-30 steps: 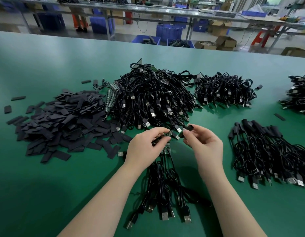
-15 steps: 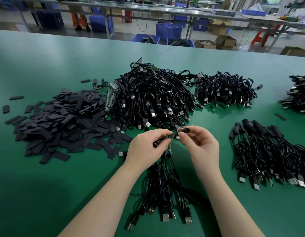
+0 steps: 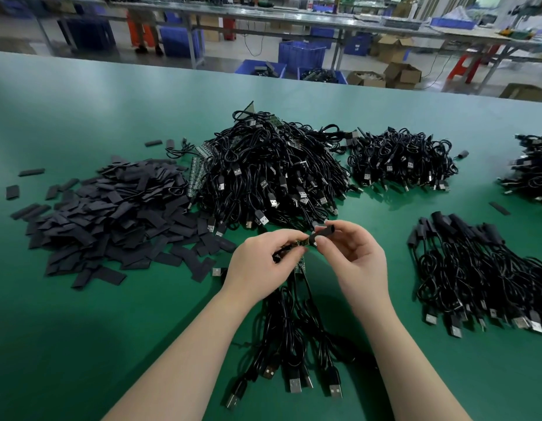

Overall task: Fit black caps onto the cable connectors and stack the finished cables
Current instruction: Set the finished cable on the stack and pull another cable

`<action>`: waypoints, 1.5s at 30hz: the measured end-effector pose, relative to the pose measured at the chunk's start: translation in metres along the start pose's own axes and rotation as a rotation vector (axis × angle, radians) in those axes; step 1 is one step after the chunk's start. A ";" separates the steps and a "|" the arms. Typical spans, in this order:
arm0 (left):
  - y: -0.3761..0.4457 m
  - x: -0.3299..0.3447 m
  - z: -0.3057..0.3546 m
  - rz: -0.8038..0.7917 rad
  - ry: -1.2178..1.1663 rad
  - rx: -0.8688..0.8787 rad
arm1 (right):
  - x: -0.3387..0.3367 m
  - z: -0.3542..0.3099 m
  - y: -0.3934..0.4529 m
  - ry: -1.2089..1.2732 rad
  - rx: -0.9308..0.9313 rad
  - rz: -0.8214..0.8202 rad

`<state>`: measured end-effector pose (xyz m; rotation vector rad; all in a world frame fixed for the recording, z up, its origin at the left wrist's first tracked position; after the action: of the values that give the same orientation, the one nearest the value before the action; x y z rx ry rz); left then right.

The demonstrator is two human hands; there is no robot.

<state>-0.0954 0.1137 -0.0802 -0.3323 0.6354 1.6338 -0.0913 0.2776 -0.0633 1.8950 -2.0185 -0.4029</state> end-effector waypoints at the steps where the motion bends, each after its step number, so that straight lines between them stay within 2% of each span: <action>1: 0.000 0.000 0.000 -0.006 0.000 0.000 | 0.000 0.001 0.000 0.006 0.008 -0.005; 15: -0.003 -0.002 0.006 -0.002 0.015 -0.001 | 0.001 0.009 -0.001 0.020 0.087 -0.030; 20: -0.007 -0.008 0.020 0.111 0.144 0.096 | 0.001 0.007 -0.003 0.036 0.082 -0.049; 24: -0.006 -0.008 0.021 0.098 0.169 0.068 | 0.000 0.010 -0.003 0.080 0.112 0.001; 28: -0.005 -0.008 0.021 0.100 0.162 0.130 | -0.002 0.016 -0.003 0.165 0.174 0.091; 34: -0.005 -0.009 0.017 0.156 0.111 0.069 | -0.001 0.020 -0.004 0.300 0.271 0.144; 42: -0.007 -0.006 0.017 0.129 0.023 0.027 | 0.000 0.018 -0.005 0.170 0.192 0.097; 45: -0.009 -0.007 0.021 0.147 0.052 0.091 | 0.001 0.017 -0.005 0.145 0.174 0.102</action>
<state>-0.0828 0.1205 -0.0611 -0.2673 0.7859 1.7348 -0.0937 0.2761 -0.0805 1.8500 -2.0993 -0.0626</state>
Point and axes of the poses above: each hand's wrist, its own y-axis towards the middle knuckle, its own x-axis out of the palm, z = x × y, the point moved 4 cm from there along y, towards the middle knuckle, and after that the axes turned 11 degrees about -x, right-handed, at the moved point
